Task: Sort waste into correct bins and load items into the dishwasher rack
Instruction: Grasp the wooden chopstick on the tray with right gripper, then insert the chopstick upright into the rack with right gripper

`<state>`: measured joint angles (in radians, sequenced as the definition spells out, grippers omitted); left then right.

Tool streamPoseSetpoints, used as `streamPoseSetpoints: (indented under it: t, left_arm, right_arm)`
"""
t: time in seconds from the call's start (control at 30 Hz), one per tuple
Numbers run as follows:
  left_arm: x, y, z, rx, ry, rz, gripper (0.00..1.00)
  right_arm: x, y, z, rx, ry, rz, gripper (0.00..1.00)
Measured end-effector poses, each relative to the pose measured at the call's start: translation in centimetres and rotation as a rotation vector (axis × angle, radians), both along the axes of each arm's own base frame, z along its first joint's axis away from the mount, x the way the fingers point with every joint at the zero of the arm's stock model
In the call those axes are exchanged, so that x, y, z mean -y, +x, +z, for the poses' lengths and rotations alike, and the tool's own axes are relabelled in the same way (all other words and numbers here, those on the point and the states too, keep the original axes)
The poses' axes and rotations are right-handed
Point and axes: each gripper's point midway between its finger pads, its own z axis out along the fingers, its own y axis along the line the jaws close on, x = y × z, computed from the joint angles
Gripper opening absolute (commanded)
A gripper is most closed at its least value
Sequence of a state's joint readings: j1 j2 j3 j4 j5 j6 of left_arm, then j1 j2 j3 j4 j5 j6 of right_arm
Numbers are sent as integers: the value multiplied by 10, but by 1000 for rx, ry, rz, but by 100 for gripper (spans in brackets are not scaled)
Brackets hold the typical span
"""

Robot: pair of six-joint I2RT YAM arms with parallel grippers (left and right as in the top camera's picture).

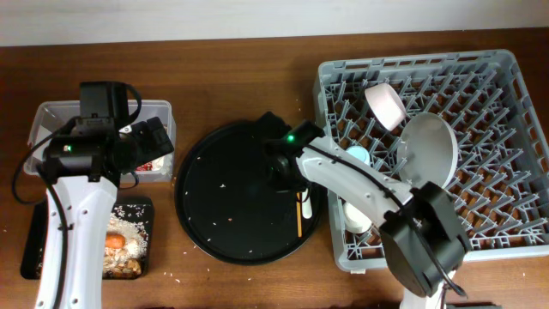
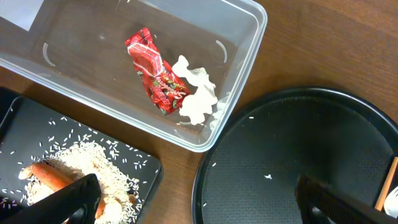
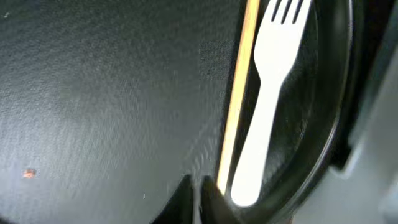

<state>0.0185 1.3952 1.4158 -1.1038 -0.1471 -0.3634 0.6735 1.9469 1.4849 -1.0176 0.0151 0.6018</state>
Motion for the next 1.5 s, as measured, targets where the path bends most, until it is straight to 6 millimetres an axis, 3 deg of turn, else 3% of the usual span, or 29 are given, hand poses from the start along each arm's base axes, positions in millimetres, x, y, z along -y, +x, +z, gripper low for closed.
streamPoseSetpoints:
  t: [0.1, 0.17, 0.4, 0.53, 0.6, 0.77, 0.9, 1.0, 1.07, 1.13, 1.2, 1.3, 1.43, 1.5]
  left_arm:
    - [0, 0, 0, 0, 0, 0, 99]
    - [0, 0, 0, 0, 0, 0, 99]
    - [0, 0, 0, 0, 0, 0, 99]
    - [0, 0, 0, 0, 0, 0, 99]
    - [0, 0, 0, 0, 0, 0, 99]
    - [0, 0, 0, 0, 0, 0, 99]
    - [0, 0, 0, 0, 0, 0, 99]
    - [0, 0, 0, 0, 0, 0, 99]
    - [0, 0, 0, 0, 0, 0, 99]
    - [0, 0, 0, 0, 0, 0, 99]
    - [0, 0, 0, 0, 0, 0, 99]
    - [0, 0, 0, 0, 0, 0, 99]
    - [0, 0, 0, 0, 0, 0, 99]
    - [0, 0, 0, 0, 0, 0, 99]
  right_arm:
    - [23, 27, -5, 37, 5, -87, 22]
    - [25, 29, -13, 35, -6, -89, 28]
    - [25, 29, -44, 62, 13, -114, 27]
    - [25, 30, -56, 90, 35, -141, 19]
    - [25, 31, -57, 100, 36, -144, 6]
    - [23, 28, -56, 86, 46, -134, 4]
    - [-4, 33, -31, 56, 161, -62, 4]
    - [-3, 28, 19, 112, 214, -36, 4]
    - [19, 26, 69, 187, 247, -21, 4]
    - [72, 26, 116, 274, 233, -10, 4]
    - [125, 23, 143, 343, 171, -23, 4]
    - [200, 18, 140, 317, 25, -61, 4]
    - [224, 20, 106, 189, -86, -28, 4]
    - [228, 20, 92, 134, -112, -12, 4]
